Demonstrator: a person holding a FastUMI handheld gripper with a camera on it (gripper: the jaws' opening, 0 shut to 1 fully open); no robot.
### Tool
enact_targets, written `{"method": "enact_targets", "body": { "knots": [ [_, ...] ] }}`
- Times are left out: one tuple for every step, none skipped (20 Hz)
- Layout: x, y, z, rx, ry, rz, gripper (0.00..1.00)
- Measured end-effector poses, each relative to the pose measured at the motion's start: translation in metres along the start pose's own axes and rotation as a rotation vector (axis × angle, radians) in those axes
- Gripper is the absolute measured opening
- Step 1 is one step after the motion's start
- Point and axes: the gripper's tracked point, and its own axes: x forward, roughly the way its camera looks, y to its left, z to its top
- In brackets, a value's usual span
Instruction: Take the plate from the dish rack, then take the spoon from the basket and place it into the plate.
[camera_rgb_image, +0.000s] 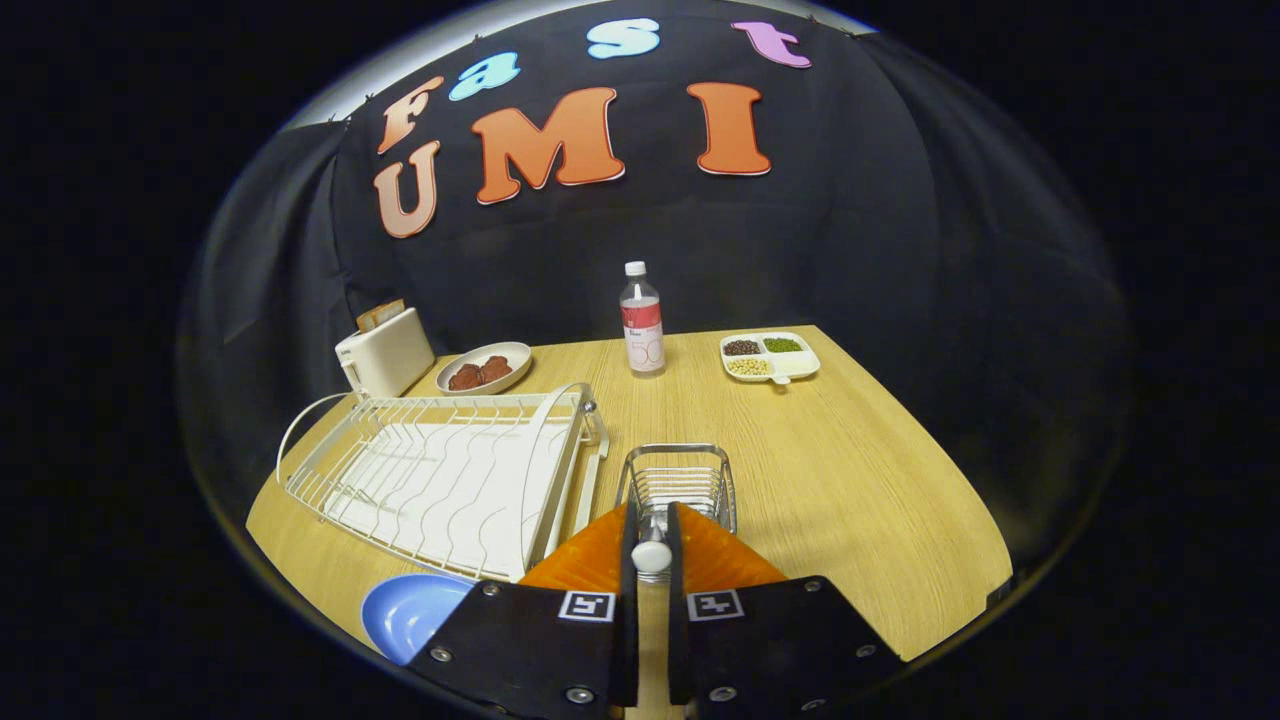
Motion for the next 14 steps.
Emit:
{"method": "enact_targets", "body": {
  "knots": [
    [-0.003, -0.002, 0.008, 0.005, -0.011, -0.002, 0.12],
    [-0.006, -0.004, 0.016, 0.007, -0.022, -0.006, 0.12],
    [-0.009, -0.005, 0.024, 0.005, -0.032, -0.012, 0.12],
    [-0.012, -0.006, 0.031, 0.0, -0.039, -0.014, 0.12],
    [-0.016, -0.006, 0.039, -0.002, -0.047, -0.013, 0.12],
    [-0.02, -0.006, 0.046, -0.001, -0.054, -0.01, 0.12],
    [-0.025, -0.005, 0.055, 0.002, -0.062, -0.004, 0.11],
    [-0.03, -0.002, 0.063, 0.006, -0.075, 0.007, 0.12],
    [-0.036, 0.002, 0.072, 0.011, -0.09, 0.019, 0.12],
    [-0.042, 0.004, 0.078, 0.011, -0.1, 0.03, 0.12],
    [-0.048, 0.007, 0.085, 0.006, -0.113, 0.04, 0.11],
    [-0.054, 0.009, 0.091, -0.004, -0.124, 0.048, 0.12],
    [-0.059, 0.014, 0.094, -0.013, -0.13, 0.061, 0.12],
    [-0.066, 0.018, 0.098, -0.019, -0.136, 0.074, 0.12]
  ]
}}
